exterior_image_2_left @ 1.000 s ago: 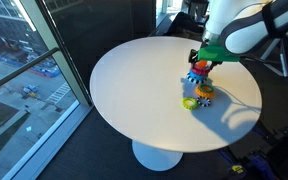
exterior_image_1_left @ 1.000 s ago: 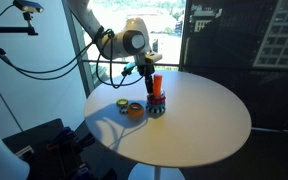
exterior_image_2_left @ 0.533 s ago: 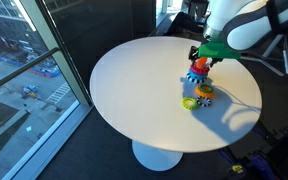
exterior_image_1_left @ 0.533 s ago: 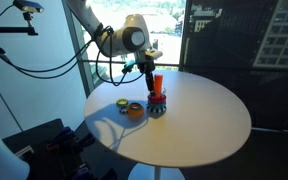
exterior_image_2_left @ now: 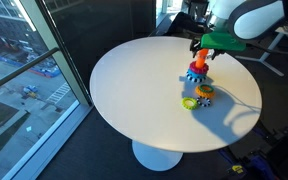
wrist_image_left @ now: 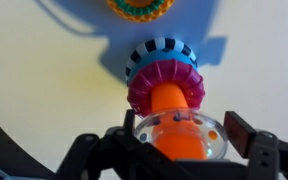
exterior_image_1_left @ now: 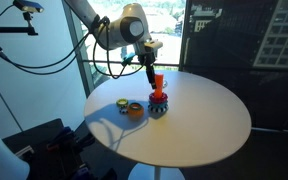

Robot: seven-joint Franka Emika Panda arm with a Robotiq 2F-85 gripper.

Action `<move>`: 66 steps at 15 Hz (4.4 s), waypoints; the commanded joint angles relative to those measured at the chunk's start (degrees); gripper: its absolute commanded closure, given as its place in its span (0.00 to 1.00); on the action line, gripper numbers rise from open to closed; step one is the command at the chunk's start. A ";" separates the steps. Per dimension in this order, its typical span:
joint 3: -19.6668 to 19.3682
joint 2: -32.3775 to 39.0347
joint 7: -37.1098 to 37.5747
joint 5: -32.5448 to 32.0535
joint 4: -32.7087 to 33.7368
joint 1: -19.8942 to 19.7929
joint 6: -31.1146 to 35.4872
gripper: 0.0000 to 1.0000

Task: Remove the transparent ring from the stake

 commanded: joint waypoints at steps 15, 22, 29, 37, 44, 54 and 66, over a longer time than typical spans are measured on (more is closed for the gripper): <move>4.65 -12.24 1.27 1.34 -3.89 -1.47 -0.25 0.37; 6.57 -13.40 0.96 1.26 -4.50 -2.50 -0.21 0.37; 7.29 -13.92 -3.10 2.77 -6.14 -3.04 -1.22 0.00; 7.91 -17.41 -15.71 9.35 -5.81 -3.82 -13.62 0.00; 8.77 -21.82 -22.28 9.73 -4.27 -4.45 -28.15 0.00; 10.70 -24.64 -29.41 11.14 -3.13 -4.31 -38.55 0.00; 11.10 -25.12 -34.97 13.66 -3.79 -4.79 -37.72 0.00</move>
